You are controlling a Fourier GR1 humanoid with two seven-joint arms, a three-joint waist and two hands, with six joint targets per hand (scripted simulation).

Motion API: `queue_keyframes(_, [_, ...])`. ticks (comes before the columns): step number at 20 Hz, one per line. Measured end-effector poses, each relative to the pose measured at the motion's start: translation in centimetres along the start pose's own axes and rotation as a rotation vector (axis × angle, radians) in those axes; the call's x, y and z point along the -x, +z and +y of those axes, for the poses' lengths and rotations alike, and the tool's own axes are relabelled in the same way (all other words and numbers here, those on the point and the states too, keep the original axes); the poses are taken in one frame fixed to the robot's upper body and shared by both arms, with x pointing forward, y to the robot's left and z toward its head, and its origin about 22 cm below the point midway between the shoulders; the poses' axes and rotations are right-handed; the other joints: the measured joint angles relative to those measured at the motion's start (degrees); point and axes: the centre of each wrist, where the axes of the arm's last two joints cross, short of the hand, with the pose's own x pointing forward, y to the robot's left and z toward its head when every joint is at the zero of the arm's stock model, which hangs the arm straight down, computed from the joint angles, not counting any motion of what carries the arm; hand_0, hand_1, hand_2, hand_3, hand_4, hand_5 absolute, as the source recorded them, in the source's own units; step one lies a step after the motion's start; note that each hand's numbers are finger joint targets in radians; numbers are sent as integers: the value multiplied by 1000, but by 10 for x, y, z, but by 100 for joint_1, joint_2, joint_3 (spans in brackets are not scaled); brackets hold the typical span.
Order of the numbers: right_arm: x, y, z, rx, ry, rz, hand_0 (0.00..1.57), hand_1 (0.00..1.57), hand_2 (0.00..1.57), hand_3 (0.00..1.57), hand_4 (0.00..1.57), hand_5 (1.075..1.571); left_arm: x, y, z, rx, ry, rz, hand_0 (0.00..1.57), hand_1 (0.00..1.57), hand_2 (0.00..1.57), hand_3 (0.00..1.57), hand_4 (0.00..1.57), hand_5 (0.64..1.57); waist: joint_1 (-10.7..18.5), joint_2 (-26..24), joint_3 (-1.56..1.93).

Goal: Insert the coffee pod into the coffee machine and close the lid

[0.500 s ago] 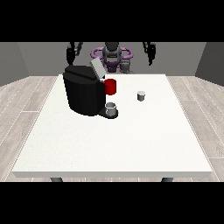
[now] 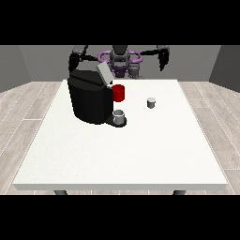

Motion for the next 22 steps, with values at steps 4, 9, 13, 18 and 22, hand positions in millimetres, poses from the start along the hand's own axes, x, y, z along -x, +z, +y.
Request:
queue_keyframes(4, [1, -1, 10, 29, 47, -8, 0, 0, 0, 0, 0, 1571, 6, -4, 10, 30, -79, -16, 0, 0, 0, 0, 0, 1571, -85, 110, -8])
queue_keyframes(9, [-9, -6, 23, 8, 60, -42, 0, 0, 0, 0, 0, 1571, 3, -24, 36, 37, -205, 35, 0, 0, 0, 0, 0, 1571, -361, 333, -12])
queue_keyframes(13, [-22, -13, 41, -30, 38, -73, 0, 0, 0, 0, 0, 1571, -4, -45, 62, 22, -281, 74, 0, 0, 0, 0, 0, 1571, -622, 624, -12])
queue_keyframes(18, [-28, -14, 58, -66, 38, -88, 0, 0, 0, 0, 0, 1571, -8, -64, 85, 28, -376, 140, 0, 0, 0, 0, 0, 1571, -894, 964, -13])
queue_keyframes(22, [-42, -21, 65, -83, 40, -102, 0, 0, 0, 0, 0, 1571, -2, -74, 99, 28, -434, 164, 0, 0, 0, 0, 0, 1571, -998, 1277, -15])
